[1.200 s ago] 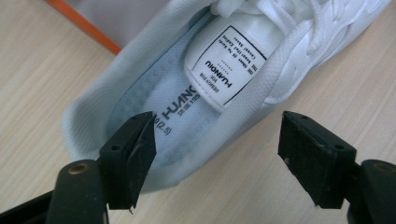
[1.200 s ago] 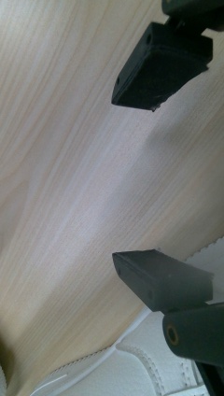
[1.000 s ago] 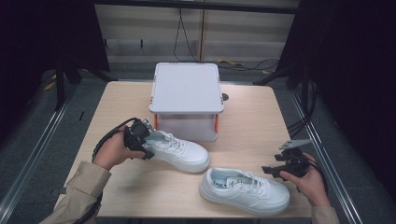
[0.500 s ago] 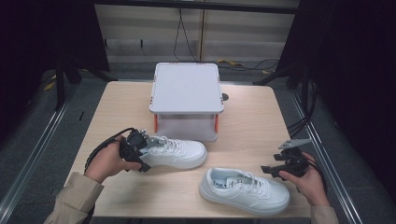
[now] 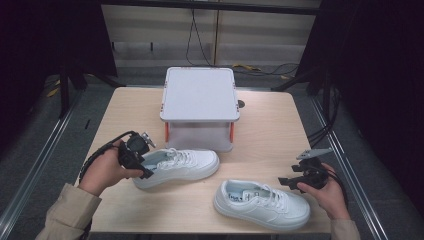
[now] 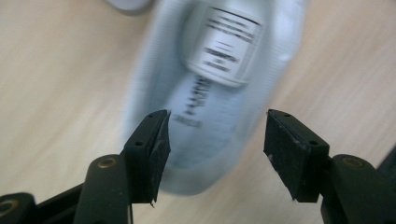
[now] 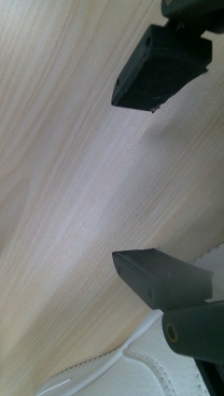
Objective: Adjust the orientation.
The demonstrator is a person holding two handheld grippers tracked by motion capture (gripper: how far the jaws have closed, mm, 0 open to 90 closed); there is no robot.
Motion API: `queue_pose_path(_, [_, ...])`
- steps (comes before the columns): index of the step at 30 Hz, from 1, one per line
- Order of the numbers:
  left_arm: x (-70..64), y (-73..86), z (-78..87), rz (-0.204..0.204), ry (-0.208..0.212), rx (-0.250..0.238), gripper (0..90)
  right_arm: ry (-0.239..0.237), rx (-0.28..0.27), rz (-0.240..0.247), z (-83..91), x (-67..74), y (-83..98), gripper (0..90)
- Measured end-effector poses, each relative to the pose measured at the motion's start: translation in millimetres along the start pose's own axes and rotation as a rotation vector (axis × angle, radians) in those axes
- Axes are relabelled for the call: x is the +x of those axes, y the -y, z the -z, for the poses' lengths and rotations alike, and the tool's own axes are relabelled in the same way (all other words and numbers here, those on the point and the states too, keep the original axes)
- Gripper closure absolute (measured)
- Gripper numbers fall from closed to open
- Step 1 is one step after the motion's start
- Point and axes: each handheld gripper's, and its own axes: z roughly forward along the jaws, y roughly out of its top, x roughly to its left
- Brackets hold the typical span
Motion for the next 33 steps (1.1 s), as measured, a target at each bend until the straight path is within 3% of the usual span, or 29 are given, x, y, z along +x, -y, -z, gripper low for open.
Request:
queue_pose_path(2, [9.9, -1.2, 5.1, 0.017, 0.004, -0.021, 41.1, 0.001, 0.0, -0.002, 0.3, -0.1, -0.1, 21.0])
queue_pose_path(6, [26.6, -4.5, 5.7, 0.024, -0.052, -0.024, 39.6, 0.001, -0.003, 0.001, 0.5, 0.4, -0.9, 21.1])
queue_pose_path(8, [32.8, -6.6, 1.8, 0.032, -0.039, -0.03, 39.6, 0.0, -0.003, 0.002, 0.7, 0.8, -1.3, 21.1])
queue_pose_path(10, [36.0, -9.8, -4.6, 0.013, -0.03, -0.018, 39.9, -0.001, -0.004, 0.003, 0.6, 0.8, -1.5, 21.1])
queue_pose_path(12, [37.1, -10.6, -11.6, 0.015, 0.013, 0.0, 45.0, -0.003, -0.004, 0.002, 0.0, 0.5, -1.2, 21.1])
queue_pose_path(20, [33.2, -8.7, -26.0, -0.015, 0.024, 0.056, 51.5, -0.002, -0.011, -0.002, 3.4, -0.9, -0.1, 21.4])
queue_pose_path(24, [30.4, -5.6, -22.7, 0.03, 0.048, 0.085, 56.9, 0.001, -0.015, 0.001, 5.6, -0.5, 0.3, 21.4])
queue_pose_path(25, [25.4, -0.9, -20.3, 0.054, 0.073, 0.098, 57.4, -0.003, -0.021, 0.0, 7.1, 0.2, -0.5, 21.6])
queue_pose_path(29, [14.5, 4.9, -17.2, 0.09, 0.087, 0.13, 61.6, 0.001, -0.021, 0.017, 7.8, 1.8, -4.8, 21.7])
queue_pose_path(33, [14.7, 4.5, -22.0, 0.099, 0.077, 0.095, 56.9, 0.005, -0.02, 0.029, 3.9, 3.4, -11.3, 21.8])
